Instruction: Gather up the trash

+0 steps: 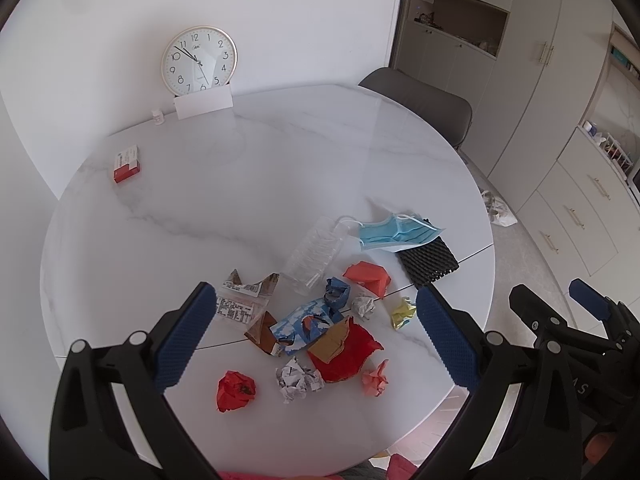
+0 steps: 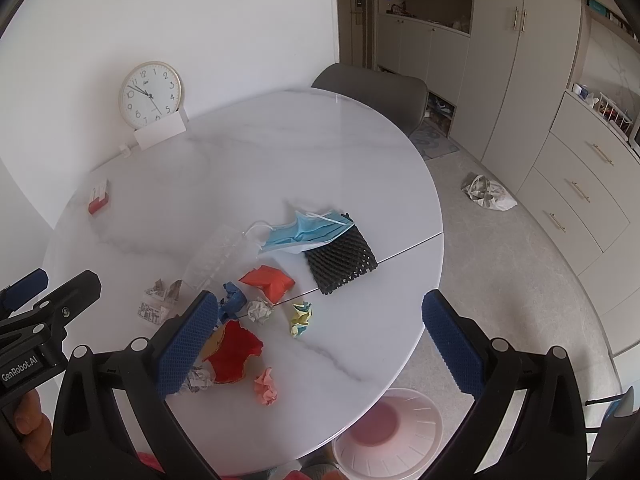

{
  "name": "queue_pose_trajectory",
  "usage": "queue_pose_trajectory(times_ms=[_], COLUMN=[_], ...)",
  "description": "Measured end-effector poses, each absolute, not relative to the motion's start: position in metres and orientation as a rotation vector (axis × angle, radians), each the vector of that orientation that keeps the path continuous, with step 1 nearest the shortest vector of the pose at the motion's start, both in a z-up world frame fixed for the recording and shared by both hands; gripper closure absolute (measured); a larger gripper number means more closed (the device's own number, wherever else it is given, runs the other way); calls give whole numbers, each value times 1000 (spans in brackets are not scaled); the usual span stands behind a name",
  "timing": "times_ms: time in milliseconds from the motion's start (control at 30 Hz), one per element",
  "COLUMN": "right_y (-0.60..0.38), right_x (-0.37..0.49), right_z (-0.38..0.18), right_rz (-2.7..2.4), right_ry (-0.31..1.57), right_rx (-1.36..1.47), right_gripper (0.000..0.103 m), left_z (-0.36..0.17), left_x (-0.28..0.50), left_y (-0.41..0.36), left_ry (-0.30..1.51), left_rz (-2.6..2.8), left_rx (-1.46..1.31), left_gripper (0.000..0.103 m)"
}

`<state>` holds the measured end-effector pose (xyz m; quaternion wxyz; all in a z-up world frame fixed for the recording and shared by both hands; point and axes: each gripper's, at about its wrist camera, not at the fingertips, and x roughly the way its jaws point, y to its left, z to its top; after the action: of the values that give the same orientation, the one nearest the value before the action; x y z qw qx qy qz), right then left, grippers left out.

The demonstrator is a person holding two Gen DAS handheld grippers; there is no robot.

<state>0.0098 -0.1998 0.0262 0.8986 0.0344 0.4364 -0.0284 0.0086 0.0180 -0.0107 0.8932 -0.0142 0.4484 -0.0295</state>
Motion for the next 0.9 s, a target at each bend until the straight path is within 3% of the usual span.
queue_pose_trajectory(times_ms=[900], right_y=[-199], right_x=[10], right_z=[26], right_rz=[-59], right_ry=[908], right_rx=[68], right_gripper=[2], left_z=[-12], left_x=[9], left_y=[19], left_ry=[930], left_rz=[-61], left_rx=[-29], left_gripper=[7])
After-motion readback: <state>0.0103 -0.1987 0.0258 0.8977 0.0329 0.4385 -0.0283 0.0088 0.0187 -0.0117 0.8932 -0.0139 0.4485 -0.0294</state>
